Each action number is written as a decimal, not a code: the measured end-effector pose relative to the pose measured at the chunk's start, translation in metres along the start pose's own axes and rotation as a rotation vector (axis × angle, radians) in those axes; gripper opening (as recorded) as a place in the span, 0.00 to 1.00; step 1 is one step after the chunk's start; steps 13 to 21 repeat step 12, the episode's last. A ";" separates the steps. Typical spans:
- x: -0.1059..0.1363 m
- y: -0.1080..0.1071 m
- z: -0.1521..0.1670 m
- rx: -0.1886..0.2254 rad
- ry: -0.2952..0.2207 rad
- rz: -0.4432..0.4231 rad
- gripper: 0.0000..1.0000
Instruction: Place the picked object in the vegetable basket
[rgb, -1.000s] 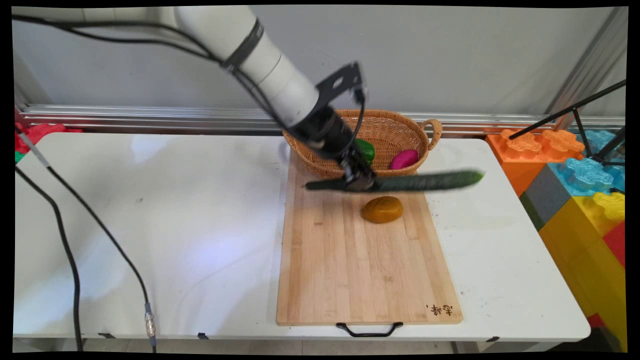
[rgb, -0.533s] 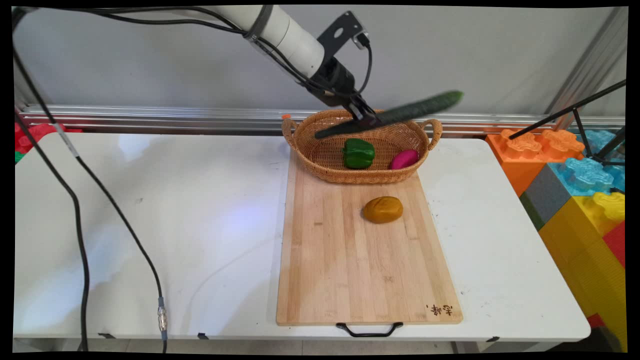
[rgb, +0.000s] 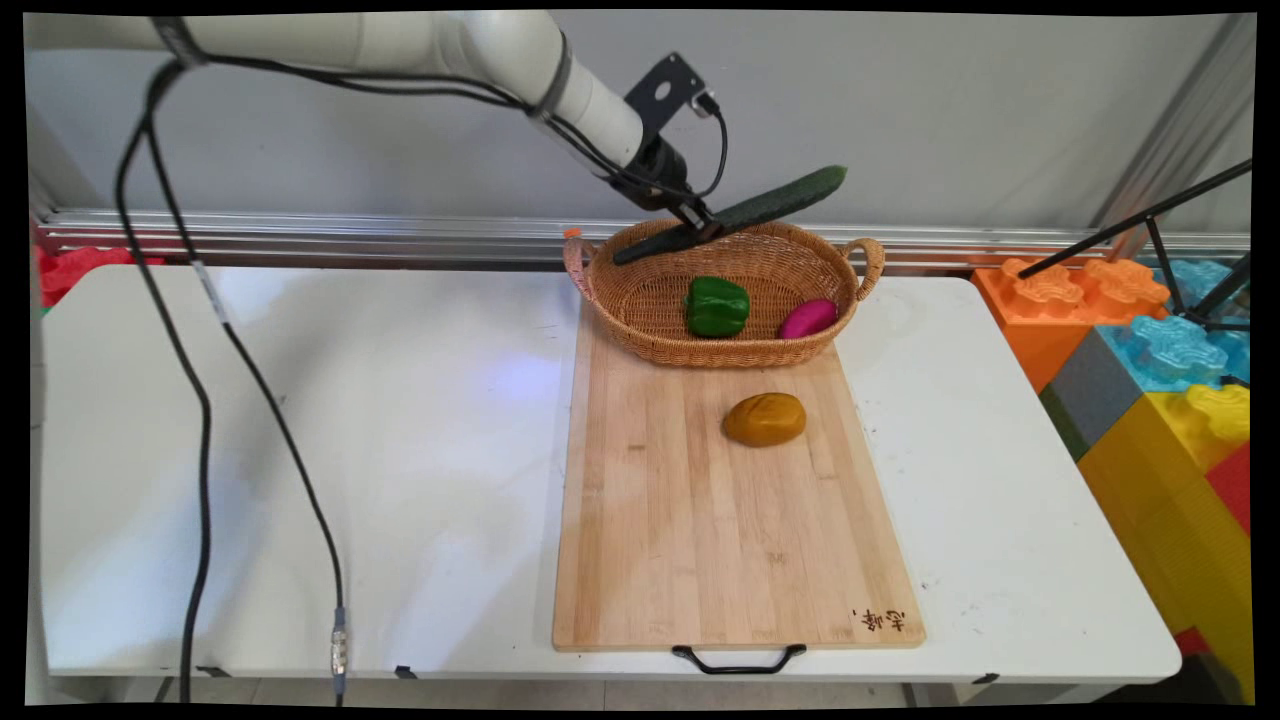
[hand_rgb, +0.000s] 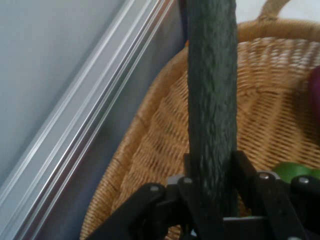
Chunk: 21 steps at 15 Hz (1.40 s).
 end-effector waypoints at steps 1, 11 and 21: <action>-0.004 -0.002 0.010 0.005 -0.005 -0.009 0.00; -0.003 0.002 0.039 -0.004 -0.012 -0.073 1.00; 0.002 0.004 0.034 -0.010 -0.007 -0.076 1.00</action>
